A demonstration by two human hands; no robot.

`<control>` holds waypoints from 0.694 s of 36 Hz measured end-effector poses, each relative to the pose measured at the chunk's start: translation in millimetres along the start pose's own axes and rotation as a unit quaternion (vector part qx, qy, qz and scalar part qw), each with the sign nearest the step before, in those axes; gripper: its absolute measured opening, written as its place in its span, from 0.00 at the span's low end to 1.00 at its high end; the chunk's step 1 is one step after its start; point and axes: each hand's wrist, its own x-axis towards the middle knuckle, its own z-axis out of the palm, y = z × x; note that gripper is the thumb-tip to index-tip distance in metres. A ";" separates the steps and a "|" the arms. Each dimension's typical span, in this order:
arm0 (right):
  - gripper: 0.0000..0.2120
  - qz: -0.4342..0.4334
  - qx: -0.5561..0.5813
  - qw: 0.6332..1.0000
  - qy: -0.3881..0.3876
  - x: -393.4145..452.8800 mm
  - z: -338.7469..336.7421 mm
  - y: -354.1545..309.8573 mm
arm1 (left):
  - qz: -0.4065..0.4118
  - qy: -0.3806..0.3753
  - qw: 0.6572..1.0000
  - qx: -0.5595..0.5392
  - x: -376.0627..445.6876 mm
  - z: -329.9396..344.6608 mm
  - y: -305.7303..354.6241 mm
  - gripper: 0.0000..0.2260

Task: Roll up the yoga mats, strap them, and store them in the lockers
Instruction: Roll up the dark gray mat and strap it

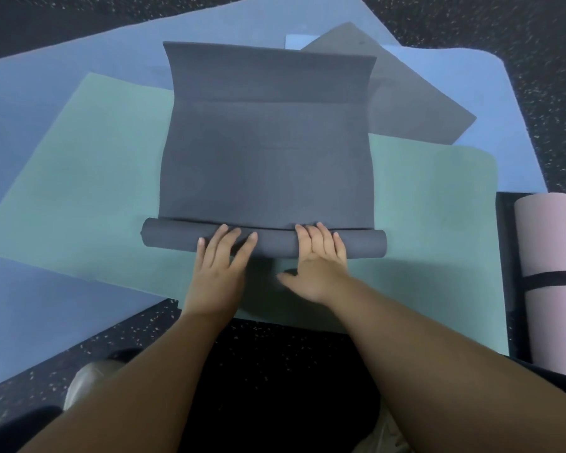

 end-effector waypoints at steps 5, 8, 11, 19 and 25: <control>0.40 -0.002 -0.003 0.999 0.048 2.8 -2.1 1.2 | -0.042 -0.046 0.998 0.025 6.2 0.5 3.3 0.33; 0.37 -0.020 -0.006 0.988 0.153 3.0 7.2 2.6 | -0.046 -0.065 0.996 0.027 12.1 2.3 3.0 0.32; 0.37 -0.022 -0.017 0.952 0.304 6.1 18.9 4.7 | -0.058 -0.097 0.993 0.031 22.6 -0.7 3.7 0.34; 0.31 -0.003 -0.047 0.943 0.330 11.5 17.3 18.2 | -0.073 -0.076 0.994 0.037 42.5 1.0 -2.0 0.28; 0.22 -0.022 -0.013 0.952 0.304 14.4 3.4 22.9 | -0.003 -0.026 0.998 0.050 59.1 -8.2 -12.6 0.24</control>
